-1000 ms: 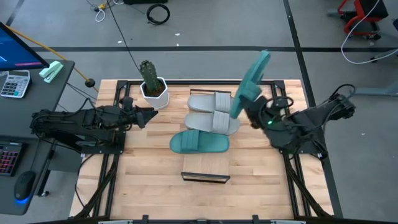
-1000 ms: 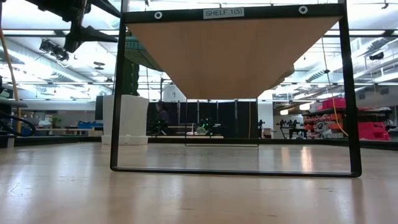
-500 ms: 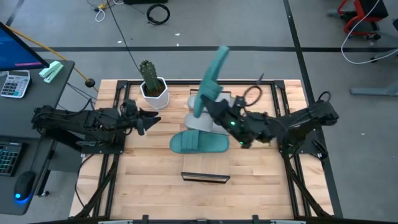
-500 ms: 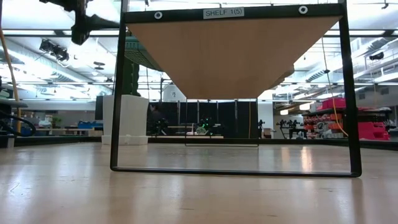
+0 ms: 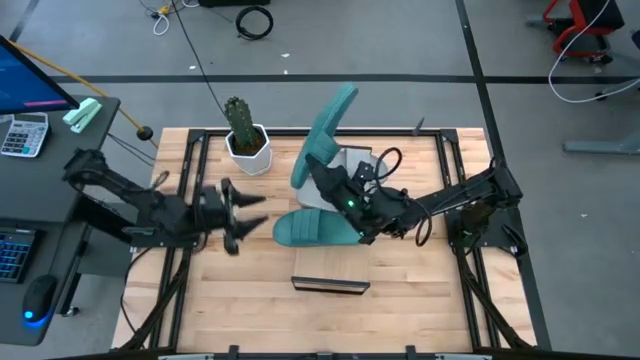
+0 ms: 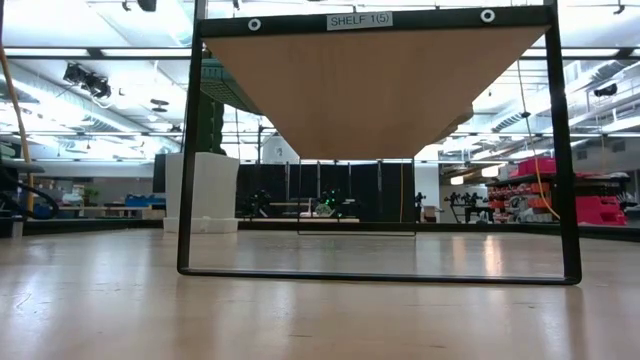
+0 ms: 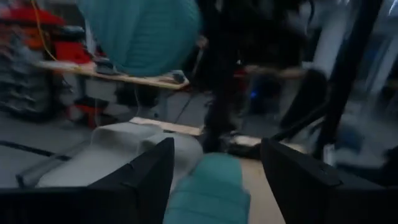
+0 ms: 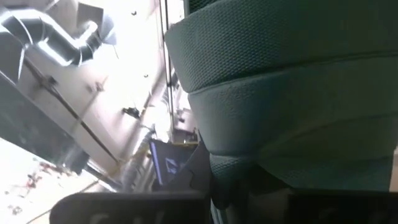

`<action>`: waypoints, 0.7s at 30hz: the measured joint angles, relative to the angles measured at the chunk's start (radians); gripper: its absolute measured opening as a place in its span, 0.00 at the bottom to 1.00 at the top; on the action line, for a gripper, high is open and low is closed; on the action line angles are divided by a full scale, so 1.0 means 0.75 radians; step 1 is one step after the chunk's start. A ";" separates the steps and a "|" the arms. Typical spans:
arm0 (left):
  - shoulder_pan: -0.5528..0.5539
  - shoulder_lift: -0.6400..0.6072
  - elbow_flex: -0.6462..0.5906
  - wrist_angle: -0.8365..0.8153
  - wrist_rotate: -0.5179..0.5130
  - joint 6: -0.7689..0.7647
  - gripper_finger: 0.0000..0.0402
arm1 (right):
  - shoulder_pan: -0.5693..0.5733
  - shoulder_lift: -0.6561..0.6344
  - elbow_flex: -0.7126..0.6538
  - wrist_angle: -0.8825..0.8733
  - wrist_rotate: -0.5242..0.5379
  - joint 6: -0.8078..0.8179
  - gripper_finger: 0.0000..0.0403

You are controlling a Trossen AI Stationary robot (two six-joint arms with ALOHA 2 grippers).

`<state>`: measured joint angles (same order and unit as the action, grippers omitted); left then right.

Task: Pick and place slides into the shelf
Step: Put the green slipper onto the shelf

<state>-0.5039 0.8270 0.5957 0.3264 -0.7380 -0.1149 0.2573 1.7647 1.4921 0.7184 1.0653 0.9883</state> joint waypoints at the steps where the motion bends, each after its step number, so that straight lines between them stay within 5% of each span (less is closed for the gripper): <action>1: -0.035 0.032 0.004 0.018 -0.059 0.054 0.60 | 0.000 0.011 0.019 0.005 0.008 -0.005 0.04; 5: -0.125 0.139 0.074 0.019 -0.365 0.304 0.56 | 0.000 0.070 0.129 0.002 0.029 -0.046 0.04; 9: -0.128 0.209 0.193 0.027 -0.511 0.602 0.54 | -0.001 0.176 0.323 0.004 0.028 -0.146 0.04; 21: -0.018 0.175 0.369 0.027 -0.456 0.979 0.50 | -0.053 0.422 0.759 -0.200 -0.006 -0.135 0.04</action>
<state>-0.5178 0.9583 0.8726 0.3467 -1.0800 0.6196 0.2176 2.0813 2.0611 0.5686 1.0611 0.8871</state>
